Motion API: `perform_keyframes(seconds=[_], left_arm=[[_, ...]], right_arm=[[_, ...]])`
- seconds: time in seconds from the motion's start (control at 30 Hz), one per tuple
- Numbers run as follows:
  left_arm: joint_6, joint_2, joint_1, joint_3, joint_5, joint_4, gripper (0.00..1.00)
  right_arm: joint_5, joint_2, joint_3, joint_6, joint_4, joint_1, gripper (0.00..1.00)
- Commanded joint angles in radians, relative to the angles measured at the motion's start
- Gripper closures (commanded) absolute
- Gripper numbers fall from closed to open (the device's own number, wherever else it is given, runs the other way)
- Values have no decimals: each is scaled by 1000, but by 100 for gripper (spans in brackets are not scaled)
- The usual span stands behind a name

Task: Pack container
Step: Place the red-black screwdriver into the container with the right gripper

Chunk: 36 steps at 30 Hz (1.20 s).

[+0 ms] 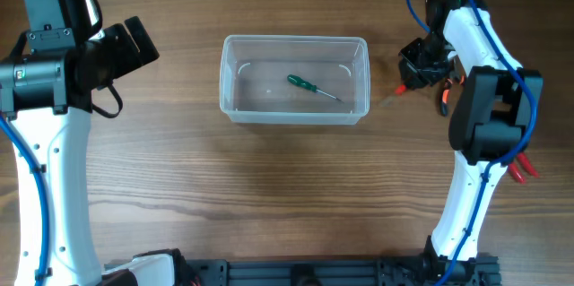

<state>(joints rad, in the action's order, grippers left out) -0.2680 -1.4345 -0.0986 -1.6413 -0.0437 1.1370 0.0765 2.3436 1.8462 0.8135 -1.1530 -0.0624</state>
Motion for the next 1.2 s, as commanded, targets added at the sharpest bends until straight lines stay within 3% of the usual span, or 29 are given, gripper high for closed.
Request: perform_keyframes(seconds=[0.0, 0.07, 0.37, 0.53, 0.77, 1.0, 1.17], left_arm=[[-9, -8, -5, -2, 1, -2, 0], [-9, -8, -5, -2, 1, -2, 0], [-9, -8, -5, -2, 1, -2, 0], [-9, -8, -5, -2, 1, -3, 0], [-9, -8, -5, -2, 1, -4, 0], [-8, -8, -5, -2, 1, -3, 0], [-8, -8, -5, -2, 1, -2, 0]], right_arm=[[-21, 73, -59, -15, 1, 3, 85], [-2, 73, -59, -77, 12, 3, 96], [6, 38, -11, -225, 3, 4, 96], [-51, -135, 75, -372, -6, 30, 96], [-72, -443, 146, -959, 122, 288, 96], [58, -390, 140, -1622, 96, 563, 96], [136, -246, 140, -1704, 90, 601, 96]])
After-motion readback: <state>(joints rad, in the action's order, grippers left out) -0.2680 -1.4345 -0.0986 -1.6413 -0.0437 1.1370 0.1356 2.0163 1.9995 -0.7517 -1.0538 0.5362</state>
